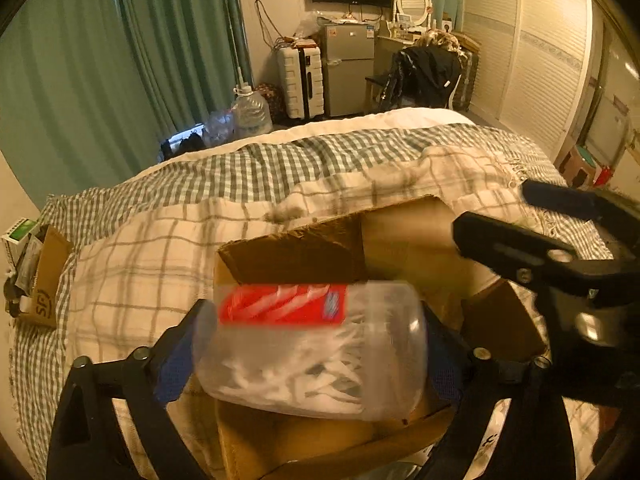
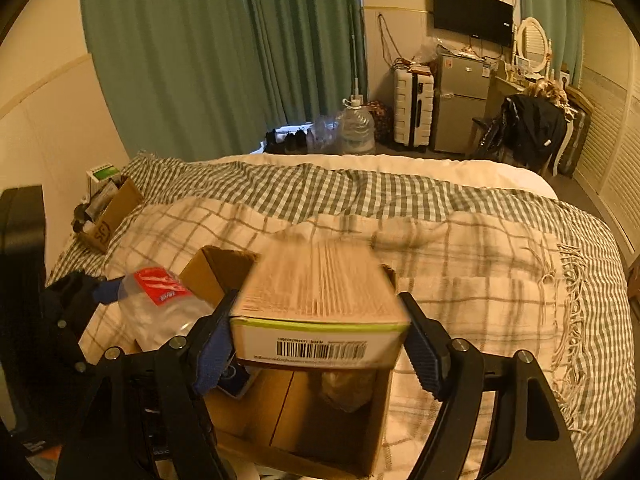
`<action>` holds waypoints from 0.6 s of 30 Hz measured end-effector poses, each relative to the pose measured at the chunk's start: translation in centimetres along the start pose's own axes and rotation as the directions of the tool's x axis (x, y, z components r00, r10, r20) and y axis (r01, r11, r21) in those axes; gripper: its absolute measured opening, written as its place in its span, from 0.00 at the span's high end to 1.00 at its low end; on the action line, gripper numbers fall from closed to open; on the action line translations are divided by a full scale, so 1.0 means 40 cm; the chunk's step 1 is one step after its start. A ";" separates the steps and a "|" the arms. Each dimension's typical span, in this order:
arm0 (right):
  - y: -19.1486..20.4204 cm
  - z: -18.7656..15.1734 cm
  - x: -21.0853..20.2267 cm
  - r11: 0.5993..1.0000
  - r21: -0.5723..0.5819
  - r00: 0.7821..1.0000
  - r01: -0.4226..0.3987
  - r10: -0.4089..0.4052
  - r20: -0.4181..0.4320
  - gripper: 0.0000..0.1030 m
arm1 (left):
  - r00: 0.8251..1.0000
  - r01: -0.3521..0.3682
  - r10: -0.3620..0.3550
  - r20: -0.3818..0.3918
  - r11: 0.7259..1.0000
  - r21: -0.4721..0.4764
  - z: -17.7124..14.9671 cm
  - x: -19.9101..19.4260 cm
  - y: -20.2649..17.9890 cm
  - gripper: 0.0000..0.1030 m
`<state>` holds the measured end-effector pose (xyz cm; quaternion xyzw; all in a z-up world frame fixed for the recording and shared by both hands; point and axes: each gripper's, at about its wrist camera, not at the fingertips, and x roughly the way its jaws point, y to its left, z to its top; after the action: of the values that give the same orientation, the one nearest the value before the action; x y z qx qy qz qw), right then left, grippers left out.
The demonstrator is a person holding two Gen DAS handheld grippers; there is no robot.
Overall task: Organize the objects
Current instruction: 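Carry the jar and product box over the cardboard box with both tools, then open both tools to drop the jar and product box into the box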
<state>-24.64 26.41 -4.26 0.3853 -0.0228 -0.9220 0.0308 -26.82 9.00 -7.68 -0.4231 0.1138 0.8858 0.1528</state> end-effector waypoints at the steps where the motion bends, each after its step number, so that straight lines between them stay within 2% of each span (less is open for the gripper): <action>1: 0.003 0.003 -0.011 1.000 -0.001 1.000 0.011 -0.011 0.014 0.12 | 1.000 -0.007 0.007 0.007 1.000 0.002 0.000 -0.007 0.002 0.00; 7: 0.001 0.020 -0.117 1.000 0.012 0.998 0.028 -0.028 0.048 0.06 | 1.000 -0.002 0.003 0.031 1.000 -0.019 -0.002 -0.100 0.013 0.00; 18: 0.034 0.006 -0.456 0.995 -0.019 0.983 0.095 -0.091 0.162 0.02 | 0.990 -0.023 0.034 0.137 0.997 -0.079 -0.045 -0.395 0.040 0.00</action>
<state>-11.96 26.42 8.93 0.3099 0.0052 -0.9507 -0.0090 -16.71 4.16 3.73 -0.3646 0.0748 0.9188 0.1314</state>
